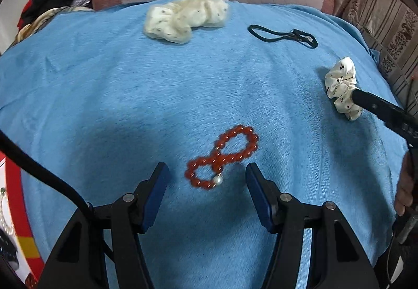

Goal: Organize jewelry
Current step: 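Grasp the red bead bracelet with the left tool while the right grasps the white polka-dot scrunchie, then carry the red bracelet and white scrunchie into the tray and release them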

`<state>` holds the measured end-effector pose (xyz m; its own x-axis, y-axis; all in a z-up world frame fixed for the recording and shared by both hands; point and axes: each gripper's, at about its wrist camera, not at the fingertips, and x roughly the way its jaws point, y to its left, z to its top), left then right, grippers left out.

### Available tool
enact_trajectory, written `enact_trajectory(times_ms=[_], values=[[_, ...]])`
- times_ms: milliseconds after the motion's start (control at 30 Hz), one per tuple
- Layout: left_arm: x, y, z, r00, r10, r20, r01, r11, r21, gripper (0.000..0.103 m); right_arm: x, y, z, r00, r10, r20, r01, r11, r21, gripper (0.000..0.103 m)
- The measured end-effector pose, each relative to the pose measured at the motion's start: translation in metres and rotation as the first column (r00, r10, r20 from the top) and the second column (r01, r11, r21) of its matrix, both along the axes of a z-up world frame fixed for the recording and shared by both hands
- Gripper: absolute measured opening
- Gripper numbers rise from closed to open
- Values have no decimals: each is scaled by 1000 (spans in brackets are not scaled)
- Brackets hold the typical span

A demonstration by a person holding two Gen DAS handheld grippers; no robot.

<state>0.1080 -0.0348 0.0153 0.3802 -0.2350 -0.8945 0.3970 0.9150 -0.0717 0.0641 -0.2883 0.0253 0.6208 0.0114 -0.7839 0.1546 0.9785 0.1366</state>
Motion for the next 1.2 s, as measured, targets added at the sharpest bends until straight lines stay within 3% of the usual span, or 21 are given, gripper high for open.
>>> enact_trajectory(times_ms=[133,167,200,233,267,333,367,633,867,1033,1200], values=[[0,-8,-3,1000,-8,22,7,1000,17,61,14,7,-15,999,20,-38,-22,998,-52,64],[-1,-11,-3,999,-15,30,14,999,31,52,16,8,-18,999,15,-48,-18,997,-70,64],[-2,-12,-2,999,-20,36,19,999,40,28,18,8,-21,998,9,-56,-14,996,-83,64],[-3,-13,-1,999,-28,41,26,998,53,17,20,8,-23,998,5,-61,-11,996,-87,60],[-4,-13,0,999,-35,27,33,999,42,7,20,6,-24,998,-4,-64,-1,996,-89,37],[-5,-8,6,999,-36,-13,35,999,-23,7,18,1,-20,998,-3,-68,0,999,-45,17],[-9,-4,10,1000,-27,-7,27,999,-31,7,16,0,-16,998,-5,-61,3,1000,-26,15],[-42,32,57,999,32,36,-28,993,-116,7,-23,16,32,999,51,19,-52,998,21,14],[-88,106,102,985,152,86,-134,973,-186,7,-50,71,61,986,164,43,-167,983,78,14],[-115,166,118,959,254,128,-232,959,-164,7,-60,130,75,957,285,56,-288,956,57,14],[-123,227,123,925,353,140,-335,933,-133,7,-71,204,90,902,425,72,-428,902,47,14]])
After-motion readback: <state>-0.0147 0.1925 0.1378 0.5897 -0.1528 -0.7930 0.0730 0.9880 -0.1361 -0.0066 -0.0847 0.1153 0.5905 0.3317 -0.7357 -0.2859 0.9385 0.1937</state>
